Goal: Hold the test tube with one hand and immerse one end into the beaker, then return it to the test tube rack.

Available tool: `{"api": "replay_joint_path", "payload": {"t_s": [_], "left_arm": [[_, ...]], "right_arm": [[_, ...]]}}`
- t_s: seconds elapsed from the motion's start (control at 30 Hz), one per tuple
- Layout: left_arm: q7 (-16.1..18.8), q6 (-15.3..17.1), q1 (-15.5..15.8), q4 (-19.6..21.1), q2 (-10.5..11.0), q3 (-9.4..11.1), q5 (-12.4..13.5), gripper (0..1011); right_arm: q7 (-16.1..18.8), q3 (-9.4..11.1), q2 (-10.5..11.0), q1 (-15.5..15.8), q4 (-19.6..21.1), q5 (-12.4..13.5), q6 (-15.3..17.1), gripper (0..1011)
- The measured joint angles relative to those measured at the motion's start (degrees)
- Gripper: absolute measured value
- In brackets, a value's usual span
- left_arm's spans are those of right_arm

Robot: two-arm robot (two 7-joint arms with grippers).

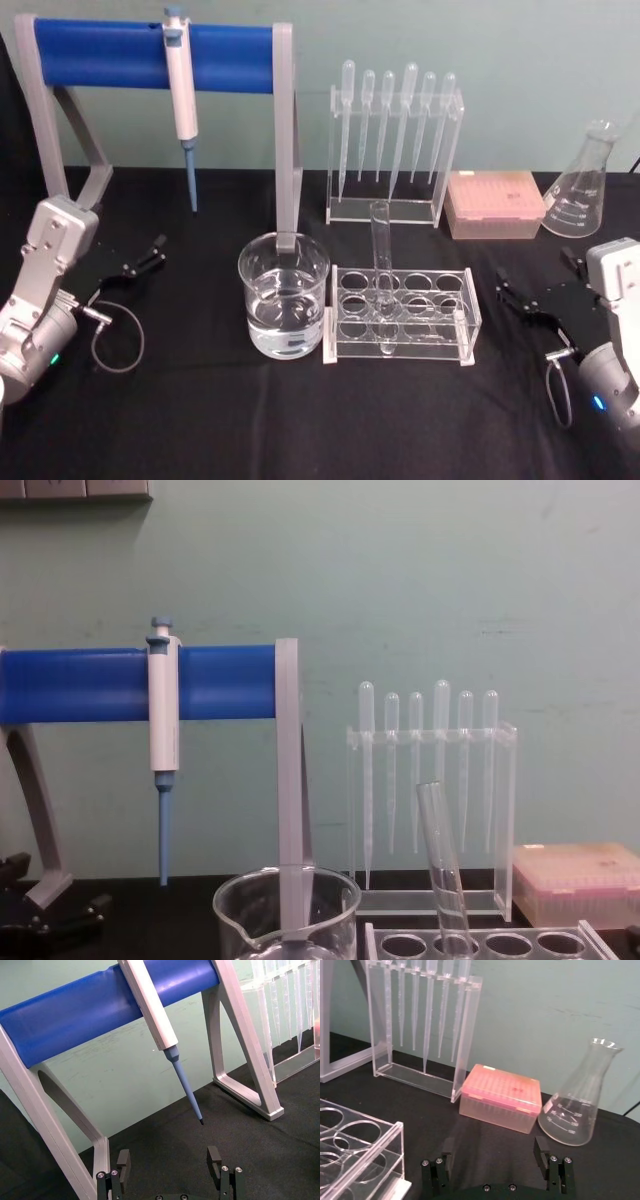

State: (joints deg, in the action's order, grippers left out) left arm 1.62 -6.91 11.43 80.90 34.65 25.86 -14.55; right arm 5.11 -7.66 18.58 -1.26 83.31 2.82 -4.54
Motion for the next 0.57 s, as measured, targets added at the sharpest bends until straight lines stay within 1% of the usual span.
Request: {"api": "replay_joint_path", "payload": {"t_s": [0.1,0.57], "left_arm": [[0.0,0.0,0.0,0.0,0.0,0.0,0.0,1000],[0.0,0.0,0.0,0.0,0.0,0.0,0.0,1000]], "right_arm": [[0.8,0.0,-0.4,-0.3,-0.7,-0.2,-0.4,1002],[0.8,0.0,-0.3,-0.3,-0.6,-0.3,-0.4,1002]]}}
